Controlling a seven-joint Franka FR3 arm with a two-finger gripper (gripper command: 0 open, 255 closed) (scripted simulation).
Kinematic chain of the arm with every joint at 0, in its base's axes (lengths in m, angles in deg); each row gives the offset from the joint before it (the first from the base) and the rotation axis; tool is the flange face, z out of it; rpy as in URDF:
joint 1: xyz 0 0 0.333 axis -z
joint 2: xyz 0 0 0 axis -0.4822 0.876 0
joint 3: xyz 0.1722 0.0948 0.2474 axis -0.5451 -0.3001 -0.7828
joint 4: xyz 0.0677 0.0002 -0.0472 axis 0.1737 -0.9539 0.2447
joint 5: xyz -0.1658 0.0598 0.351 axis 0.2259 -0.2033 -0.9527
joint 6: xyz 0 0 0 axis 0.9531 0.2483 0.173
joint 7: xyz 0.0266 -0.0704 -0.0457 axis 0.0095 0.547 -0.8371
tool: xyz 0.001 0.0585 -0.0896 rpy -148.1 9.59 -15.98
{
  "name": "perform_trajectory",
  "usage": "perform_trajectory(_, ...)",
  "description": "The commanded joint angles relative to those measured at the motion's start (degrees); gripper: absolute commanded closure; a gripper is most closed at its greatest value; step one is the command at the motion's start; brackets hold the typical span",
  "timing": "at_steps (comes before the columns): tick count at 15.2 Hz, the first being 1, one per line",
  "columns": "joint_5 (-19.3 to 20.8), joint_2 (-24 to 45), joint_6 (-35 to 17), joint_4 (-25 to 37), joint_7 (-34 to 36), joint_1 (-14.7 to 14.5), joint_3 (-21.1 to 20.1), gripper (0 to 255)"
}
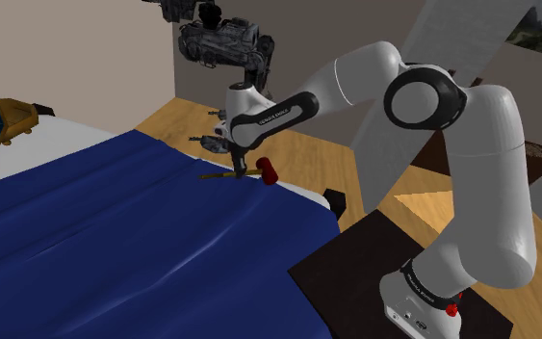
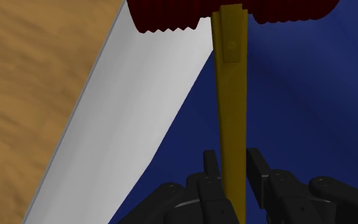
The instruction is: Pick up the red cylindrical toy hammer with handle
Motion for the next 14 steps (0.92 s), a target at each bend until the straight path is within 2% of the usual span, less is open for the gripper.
perform_trajectory(1, -0.15, -1.04, 0.93, -0.10, -0.17, 0.09, -0.12, 255)
perform_trajectory(14, -0.98, -6.47, 6.65, 0.23, -0.97, 0.42, -0.68, 255)
